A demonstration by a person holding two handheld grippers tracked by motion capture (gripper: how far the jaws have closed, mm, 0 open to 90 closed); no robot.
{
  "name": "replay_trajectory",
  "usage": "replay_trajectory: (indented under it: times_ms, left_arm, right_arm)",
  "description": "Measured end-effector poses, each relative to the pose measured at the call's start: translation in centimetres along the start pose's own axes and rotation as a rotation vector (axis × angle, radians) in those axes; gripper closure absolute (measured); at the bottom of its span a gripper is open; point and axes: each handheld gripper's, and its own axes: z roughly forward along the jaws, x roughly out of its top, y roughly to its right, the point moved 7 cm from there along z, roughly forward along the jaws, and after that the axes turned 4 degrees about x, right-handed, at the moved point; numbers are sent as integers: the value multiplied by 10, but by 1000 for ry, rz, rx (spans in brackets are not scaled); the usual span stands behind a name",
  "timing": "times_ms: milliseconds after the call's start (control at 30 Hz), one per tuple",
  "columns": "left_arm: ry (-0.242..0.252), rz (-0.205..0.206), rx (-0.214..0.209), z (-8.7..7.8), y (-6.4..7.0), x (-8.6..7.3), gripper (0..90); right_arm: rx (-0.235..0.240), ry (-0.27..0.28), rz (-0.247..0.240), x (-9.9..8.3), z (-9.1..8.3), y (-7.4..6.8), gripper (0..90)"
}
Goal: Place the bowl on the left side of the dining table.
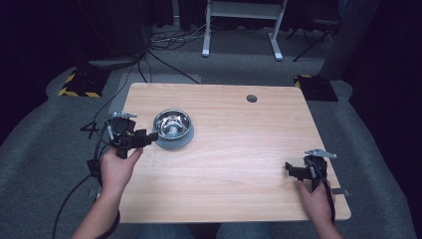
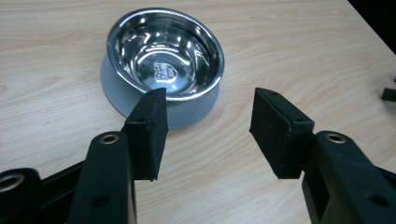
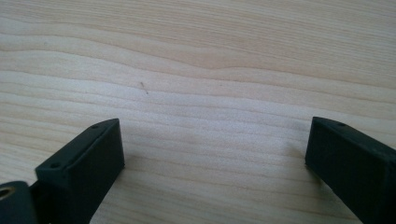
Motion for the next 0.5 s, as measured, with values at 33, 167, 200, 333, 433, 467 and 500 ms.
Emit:
replay_trajectory:
  times_ms: [33,167,200,333,433,467,500]
  left_arm:
    - [3,14,-11,-2,2,-4,462]
    - [25,42,-25,-4,6,-17,461]
    - [20,41,-37,-4,8,-19,459]
    - [31,47,-55,-6,13,-27,456]
    - [60,54,-64,-10,17,-34,455]
    - [69,49,-77,-10,19,-36,454]
    - [64,59,-86,-10,21,-39,451]
  right_arm:
    - [-1,0,-4,0,0,0,42]
    - [-1,0,-3,0,0,0,42]
    - [0,0,-1,0,0,0,42]
    - [-1,0,-3,0,0,0,42]
    - [0,0,-2,0,0,0,42]
    - [0,0,-3,0,0,0,42]
    - [-1,0,-3,0,0,0,42]
